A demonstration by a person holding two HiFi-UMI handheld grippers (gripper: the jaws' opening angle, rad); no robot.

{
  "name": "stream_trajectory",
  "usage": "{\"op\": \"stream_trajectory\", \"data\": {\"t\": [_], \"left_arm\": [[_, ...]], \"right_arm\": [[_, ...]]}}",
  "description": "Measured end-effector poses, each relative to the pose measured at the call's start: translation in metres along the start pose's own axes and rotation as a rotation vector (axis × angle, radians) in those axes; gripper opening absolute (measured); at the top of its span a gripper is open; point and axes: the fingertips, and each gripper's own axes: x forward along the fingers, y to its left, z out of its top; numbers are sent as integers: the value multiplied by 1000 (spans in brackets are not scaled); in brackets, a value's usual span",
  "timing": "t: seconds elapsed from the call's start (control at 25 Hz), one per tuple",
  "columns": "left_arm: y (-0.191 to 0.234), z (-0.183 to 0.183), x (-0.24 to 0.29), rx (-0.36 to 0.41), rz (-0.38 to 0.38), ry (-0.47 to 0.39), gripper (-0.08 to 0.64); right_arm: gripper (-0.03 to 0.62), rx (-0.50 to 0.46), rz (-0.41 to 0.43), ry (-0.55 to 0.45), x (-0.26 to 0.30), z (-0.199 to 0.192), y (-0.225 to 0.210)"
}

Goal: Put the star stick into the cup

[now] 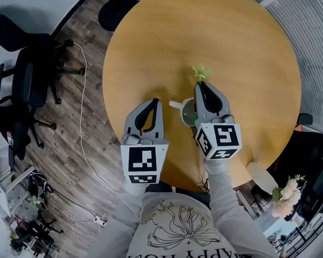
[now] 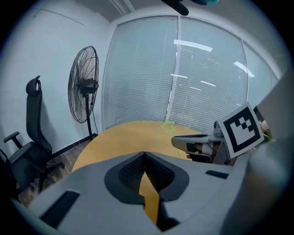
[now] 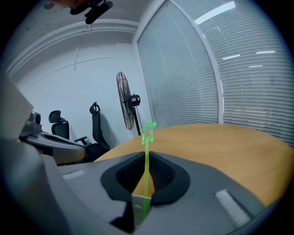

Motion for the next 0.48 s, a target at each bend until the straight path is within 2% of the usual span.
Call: {"op": "stream_trajectory", "data": {"t": [0.32, 0.48], "left_arm": [[-3, 9, -8, 2, 3, -23, 6], [-8, 22, -16, 5, -3, -49, 6]], "right_arm": [[69, 2, 4, -5, -11, 5, 2], [71, -5, -9, -47, -28, 25, 5]]}}
